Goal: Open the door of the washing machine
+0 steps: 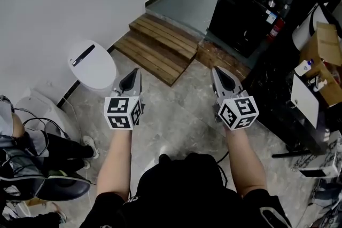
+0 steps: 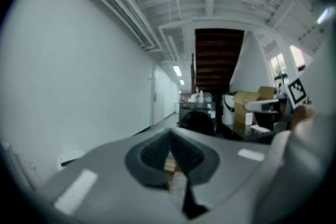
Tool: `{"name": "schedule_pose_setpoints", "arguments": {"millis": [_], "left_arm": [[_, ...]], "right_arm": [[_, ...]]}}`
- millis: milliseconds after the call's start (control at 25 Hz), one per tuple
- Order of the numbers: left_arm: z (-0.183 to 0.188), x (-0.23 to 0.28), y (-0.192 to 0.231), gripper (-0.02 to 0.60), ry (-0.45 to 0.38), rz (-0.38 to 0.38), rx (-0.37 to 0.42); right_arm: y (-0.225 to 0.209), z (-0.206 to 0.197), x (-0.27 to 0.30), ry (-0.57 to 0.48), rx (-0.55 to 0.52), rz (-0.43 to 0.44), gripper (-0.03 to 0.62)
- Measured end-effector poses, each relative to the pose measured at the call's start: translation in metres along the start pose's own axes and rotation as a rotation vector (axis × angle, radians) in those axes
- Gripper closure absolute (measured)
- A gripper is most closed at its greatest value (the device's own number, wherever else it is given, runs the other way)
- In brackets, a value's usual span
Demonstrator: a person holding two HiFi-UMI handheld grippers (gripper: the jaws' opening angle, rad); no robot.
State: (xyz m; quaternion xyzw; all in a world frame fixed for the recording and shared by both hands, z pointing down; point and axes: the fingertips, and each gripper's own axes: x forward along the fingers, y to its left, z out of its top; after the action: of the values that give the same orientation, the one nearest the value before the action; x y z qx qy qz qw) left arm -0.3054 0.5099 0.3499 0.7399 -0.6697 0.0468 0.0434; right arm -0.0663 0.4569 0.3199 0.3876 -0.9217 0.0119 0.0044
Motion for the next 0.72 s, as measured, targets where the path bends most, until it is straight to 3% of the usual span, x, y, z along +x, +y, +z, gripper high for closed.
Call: {"name": "schedule_pose_setpoints", "arguments": {"millis": [320,720], "left_arm": [[-0.012,0.022,0.004,0.574,0.011,-0.022,-0.021],[-0.014,0.125,0.007,0.574,0.038,-0.023,-0.016]], "right_arm": [[0.007,-0.023,0.012,0.044,-0.002,0.001,0.599],[-0.057,-0.039,0.093,0.054,0.038,0.043,0.599]]}}
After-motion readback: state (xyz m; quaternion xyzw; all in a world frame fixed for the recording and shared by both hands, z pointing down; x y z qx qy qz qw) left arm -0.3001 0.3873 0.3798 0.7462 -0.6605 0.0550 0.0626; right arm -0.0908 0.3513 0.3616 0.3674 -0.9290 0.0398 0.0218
